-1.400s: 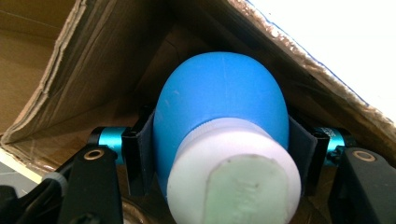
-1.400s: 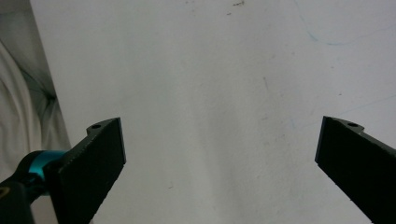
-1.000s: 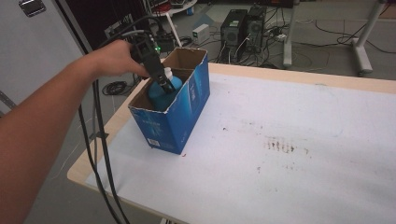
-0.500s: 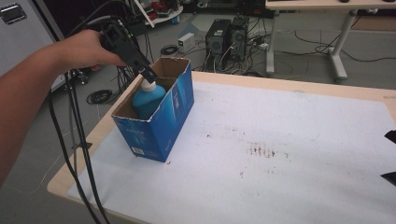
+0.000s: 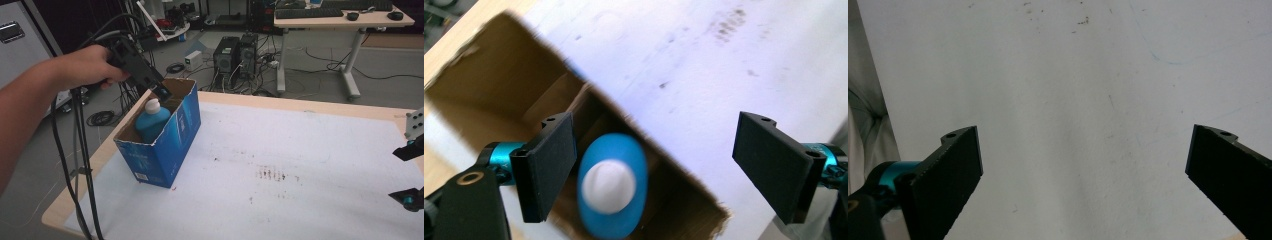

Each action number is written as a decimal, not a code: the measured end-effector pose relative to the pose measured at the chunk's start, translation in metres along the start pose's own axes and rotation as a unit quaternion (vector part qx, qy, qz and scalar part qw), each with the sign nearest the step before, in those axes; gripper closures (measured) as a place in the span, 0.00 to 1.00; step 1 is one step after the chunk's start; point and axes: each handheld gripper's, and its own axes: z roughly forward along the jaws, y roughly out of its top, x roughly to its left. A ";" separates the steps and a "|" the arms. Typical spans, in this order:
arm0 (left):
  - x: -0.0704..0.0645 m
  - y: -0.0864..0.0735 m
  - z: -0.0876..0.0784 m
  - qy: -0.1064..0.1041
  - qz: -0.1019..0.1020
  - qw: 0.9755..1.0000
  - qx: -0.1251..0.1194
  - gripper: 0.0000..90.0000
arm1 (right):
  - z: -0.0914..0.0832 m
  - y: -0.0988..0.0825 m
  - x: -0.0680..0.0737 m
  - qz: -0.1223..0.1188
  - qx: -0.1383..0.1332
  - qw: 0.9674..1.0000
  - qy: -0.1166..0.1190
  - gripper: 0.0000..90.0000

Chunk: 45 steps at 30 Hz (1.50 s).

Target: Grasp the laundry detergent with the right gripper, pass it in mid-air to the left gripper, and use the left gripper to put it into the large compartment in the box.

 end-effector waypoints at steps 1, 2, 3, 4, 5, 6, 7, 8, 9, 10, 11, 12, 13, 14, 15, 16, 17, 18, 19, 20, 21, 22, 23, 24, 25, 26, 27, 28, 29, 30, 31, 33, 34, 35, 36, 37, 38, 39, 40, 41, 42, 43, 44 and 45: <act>-0.002 0.002 0.001 -0.003 0.004 1.000 0.002 0.20 | 0.000 0.000 0.000 -0.002 -0.002 1.000 -0.001 0.01; -0.004 0.004 0.001 -0.005 0.011 1.000 0.004 0.20 | -0.001 0.000 0.001 0.000 -0.002 1.000 -0.002 0.01; -0.005 0.006 0.002 -0.005 0.015 1.000 0.005 0.20 | -0.001 0.000 0.001 0.000 -0.004 1.000 -0.002 0.01; -0.007 0.008 0.002 -0.007 0.019 1.000 0.005 0.20 | -0.002 0.000 0.001 -0.001 -0.004 1.000 -0.004 0.01; -0.009 0.010 0.002 -0.008 0.022 1.000 0.003 0.20 | -0.002 -0.001 0.001 0.000 -0.005 1.000 -0.006 0.01; -0.011 0.012 0.001 -0.013 0.028 1.000 0.000 0.20 | -0.003 -0.001 0.001 0.000 -0.006 1.000 -0.007 0.01; -0.011 0.012 0.001 -0.013 0.028 1.000 0.000 0.20 | -0.003 -0.001 0.001 0.000 -0.006 1.000 -0.007 0.01; -0.014 0.015 0.000 -0.019 0.033 0.999 -0.006 0.20 | -0.003 -0.001 0.001 0.000 -0.006 1.000 -0.009 0.01; -0.014 0.015 0.000 -0.019 0.033 0.999 -0.006 0.20 | -0.003 -0.001 0.001 0.000 -0.006 1.000 -0.009 0.01; -0.018 0.019 0.000 -0.018 0.039 0.999 -0.006 0.20 | -0.003 -0.001 0.002 0.002 -0.006 1.000 -0.012 0.01; -0.020 0.021 0.001 -0.018 0.042 0.999 -0.006 0.16 | -0.004 -0.001 0.003 0.003 -0.008 1.000 -0.013 0.01; -0.022 0.023 0.001 -0.021 0.048 0.999 -0.005 0.14 | -0.005 -0.001 0.003 0.002 -0.008 1.000 -0.013 0.01; -0.024 0.024 0.001 -0.022 0.051 0.998 -0.008 0.14 | -0.005 -0.001 0.004 0.002 -0.008 1.000 -0.014 0.01; -0.026 0.026 0.002 -0.023 0.053 0.998 -0.009 0.14 | -0.005 -0.001 0.004 0.002 -0.007 1.000 -0.014 0.01; -0.028 0.028 0.002 -0.026 0.055 0.998 -0.009 0.13 | -0.005 -0.001 0.004 -0.001 -0.009 1.000 -0.014 0.01; -0.029 0.030 0.004 -0.033 0.050 0.998 -0.008 0.07 | -0.005 -0.001 0.004 0.001 -0.009 1.000 -0.015 0.01; -0.030 0.032 0.004 -0.041 0.051 0.998 -0.003 0.03 | -0.005 -0.001 0.004 -0.001 -0.010 1.000 -0.014 0.01; -0.032 0.034 0.006 -0.046 0.052 0.998 -0.001 0.03 | -0.006 -0.001 0.004 0.000 -0.010 1.000 -0.014 0.01; -0.034 0.036 0.007 -0.048 0.054 0.997 0.000 0.02 | -0.006 -0.001 0.004 0.000 -0.011 1.000 -0.015 0.01; -0.036 0.038 0.009 -0.054 0.057 0.997 0.002 0.02 | -0.006 -0.001 0.005 0.001 -0.013 1.000 -0.015 0.01; -0.038 0.040 0.010 -0.053 0.059 0.997 0.003 0.02 | -0.006 -0.002 0.004 0.000 -0.013 1.000 -0.015 0.01; -0.040 0.043 0.011 -0.055 0.062 0.996 0.005 0.02 | -0.006 -0.002 0.004 0.000 -0.013 1.000 -0.016 0.01; -0.042 0.045 0.013 -0.056 0.067 0.996 0.007 0.02 | -0.006 -0.002 0.004 -0.001 -0.013 1.000 -0.016 0.01; -0.045 0.048 0.014 -0.054 0.075 0.996 0.008 0.02 | -0.006 -0.001 0.004 -0.001 -0.014 1.000 -0.015 0.01; -0.048 0.051 0.015 -0.053 0.080 0.995 0.008 0.02 | -0.006 -0.001 0.004 -0.002 -0.015 1.000 -0.015 0.01; -0.051 0.054 0.016 -0.052 0.086 0.995 0.007 0.02 | -0.007 -0.001 0.004 -0.003 -0.015 1.000 -0.015 0.01; -0.054 0.057 0.016 -0.047 0.093 0.995 0.005 0.02 | -0.007 -0.001 0.004 -0.003 -0.016 1.000 -0.015 0.01; -0.058 0.060 0.017 -0.043 0.100 0.994 0.003 0.02 | -0.007 -0.001 0.005 -0.002 -0.016 1.000 -0.015 0.01; -0.062 0.063 0.018 -0.042 0.110 0.993 0.003 0.02 | -0.007 -0.001 0.005 -0.003 -0.016 1.000 -0.015 0.01; -0.066 0.066 0.018 -0.042 0.117 0.992 0.003 0.02 | -0.007 -0.001 0.005 -0.003 -0.015 1.000 -0.015 0.01; -0.069 0.068 0.020 -0.040 0.125 0.991 0.003 0.02 | -0.007 -0.001 0.005 -0.002 -0.015 1.000 -0.014 0.01; -0.076 0.074 0.023 -0.043 0.137 0.990 0.004 0.02 | -0.007 -0.001 0.004 -0.001 -0.015 1.000 -0.013 0.01; -0.079 0.077 0.025 -0.041 0.146 0.988 0.008 0.02 | -0.006 -0.001 0.003 -0.001 -0.015 1.000 -0.013 0.01; -0.083 0.080 0.027 -0.040 0.148 0.988 0.011 0.02 | -0.006 -0.001 0.003 0.000 -0.016 1.000 -0.013 0.01; -0.086 0.083 0.030 -0.042 0.152 0.987 0.015 0.02 | -0.006 -0.001 0.003 0.001 -0.015 1.000 -0.012 0.01; -0.089 0.085 0.034 -0.042 0.157 0.987 0.016 0.02 | -0.005 -0.001 0.003 -0.001 -0.015 1.000 -0.012 0.01; -0.093 0.087 0.037 -0.045 0.162 0.986 0.019 0.02 | -0.005 0.000 0.003 -0.002 -0.015 1.000 -0.012 0.01; -0.096 0.089 0.040 -0.048 0.167 0.985 0.020 0.02 | -0.004 0.000 0.003 -0.002 -0.014 1.000 -0.011 0.01; -0.099 0.092 0.043 -0.051 0.174 0.983 0.024 0.02 | -0.004 0.000 0.003 -0.003 -0.013 1.000 -0.009 0.01; -0.102 0.093 0.046 -0.052 0.178 0.982 0.024 0.02 | -0.004 0.001 0.003 -0.002 -0.013 1.000 -0.010 0.01; -0.104 0.095 0.049 -0.056 0.181 0.982 0.025 0.02 | -0.003 0.001 0.003 -0.004 -0.012 1.000 -0.009 0.01; -0.107 0.096 0.051 -0.058 0.183 0.981 0.028 0.02 | -0.003 0.001 0.004 -0.003 -0.010 1.000 -0.009 0.01; -0.110 0.097 0.054 -0.058 0.186 0.980 0.032 0.02 | -0.003 0.002 0.004 -0.002 -0.010 1.000 -0.008 0.01; -0.112 0.098 0.057 -0.060 0.188 0.980 0.037 0.02 | -0.003 0.002 0.004 -0.005 -0.010 1.000 -0.008 0.01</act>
